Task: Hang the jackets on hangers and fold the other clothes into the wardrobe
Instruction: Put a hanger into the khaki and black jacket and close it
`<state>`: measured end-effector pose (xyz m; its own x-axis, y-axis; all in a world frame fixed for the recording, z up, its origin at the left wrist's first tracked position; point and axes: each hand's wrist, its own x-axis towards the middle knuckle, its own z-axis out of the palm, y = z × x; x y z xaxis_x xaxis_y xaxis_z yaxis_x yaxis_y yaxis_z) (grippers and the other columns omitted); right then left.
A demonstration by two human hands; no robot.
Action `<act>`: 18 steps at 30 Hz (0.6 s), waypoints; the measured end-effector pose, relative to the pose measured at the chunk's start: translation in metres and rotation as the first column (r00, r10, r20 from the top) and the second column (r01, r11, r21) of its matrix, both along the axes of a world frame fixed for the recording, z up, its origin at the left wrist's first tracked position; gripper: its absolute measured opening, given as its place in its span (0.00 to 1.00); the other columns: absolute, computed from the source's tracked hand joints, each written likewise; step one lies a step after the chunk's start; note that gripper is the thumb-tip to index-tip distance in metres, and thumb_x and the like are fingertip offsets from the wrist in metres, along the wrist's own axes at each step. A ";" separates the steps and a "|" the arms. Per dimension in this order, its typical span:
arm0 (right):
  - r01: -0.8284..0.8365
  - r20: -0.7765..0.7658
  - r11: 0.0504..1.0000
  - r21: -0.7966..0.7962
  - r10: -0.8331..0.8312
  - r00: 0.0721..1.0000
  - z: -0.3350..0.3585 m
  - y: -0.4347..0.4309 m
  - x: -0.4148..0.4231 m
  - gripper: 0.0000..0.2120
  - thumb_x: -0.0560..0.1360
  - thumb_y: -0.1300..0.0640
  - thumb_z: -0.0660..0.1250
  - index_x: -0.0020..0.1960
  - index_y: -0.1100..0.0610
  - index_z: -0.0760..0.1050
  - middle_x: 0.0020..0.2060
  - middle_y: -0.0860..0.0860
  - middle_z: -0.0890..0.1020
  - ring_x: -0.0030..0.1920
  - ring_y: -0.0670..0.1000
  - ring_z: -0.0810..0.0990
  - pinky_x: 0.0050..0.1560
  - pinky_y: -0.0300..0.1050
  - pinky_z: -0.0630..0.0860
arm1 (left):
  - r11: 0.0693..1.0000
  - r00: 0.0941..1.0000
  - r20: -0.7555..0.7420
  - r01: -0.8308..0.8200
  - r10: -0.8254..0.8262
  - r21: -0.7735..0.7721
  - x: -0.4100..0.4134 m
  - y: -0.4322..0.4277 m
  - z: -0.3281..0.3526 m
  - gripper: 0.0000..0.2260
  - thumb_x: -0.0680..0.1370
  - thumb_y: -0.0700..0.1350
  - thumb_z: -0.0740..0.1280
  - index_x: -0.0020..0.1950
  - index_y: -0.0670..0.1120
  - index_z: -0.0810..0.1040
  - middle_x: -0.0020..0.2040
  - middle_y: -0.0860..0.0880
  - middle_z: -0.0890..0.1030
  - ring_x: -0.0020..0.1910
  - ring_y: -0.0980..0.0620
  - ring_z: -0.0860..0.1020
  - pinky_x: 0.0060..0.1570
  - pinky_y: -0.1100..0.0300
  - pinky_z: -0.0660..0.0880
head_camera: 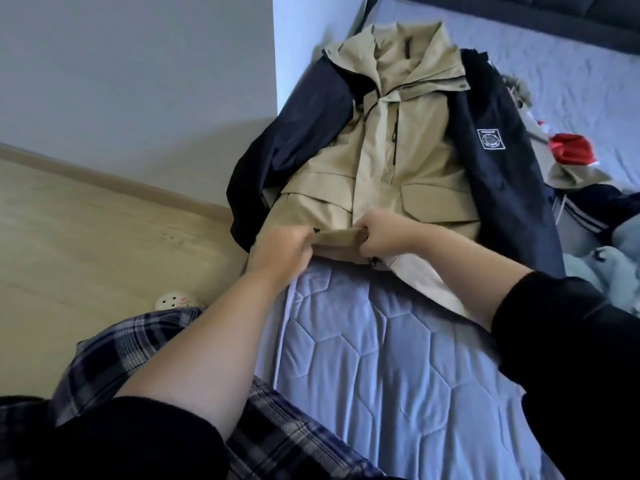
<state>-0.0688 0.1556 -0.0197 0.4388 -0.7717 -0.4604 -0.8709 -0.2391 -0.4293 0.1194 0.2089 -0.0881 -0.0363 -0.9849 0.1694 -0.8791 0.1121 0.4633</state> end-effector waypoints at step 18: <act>-0.472 -0.475 0.789 -0.393 0.265 0.839 -0.076 0.098 -0.088 0.39 0.62 0.46 0.71 0.71 0.51 0.63 0.61 0.52 0.71 0.57 0.56 0.73 0.55 0.49 0.72 | 0.939 0.931 0.148 0.316 -0.335 0.137 -0.018 0.043 -0.001 0.21 0.72 0.44 0.63 0.65 0.46 0.75 0.56 0.48 0.79 0.57 0.46 0.75 0.53 0.52 0.73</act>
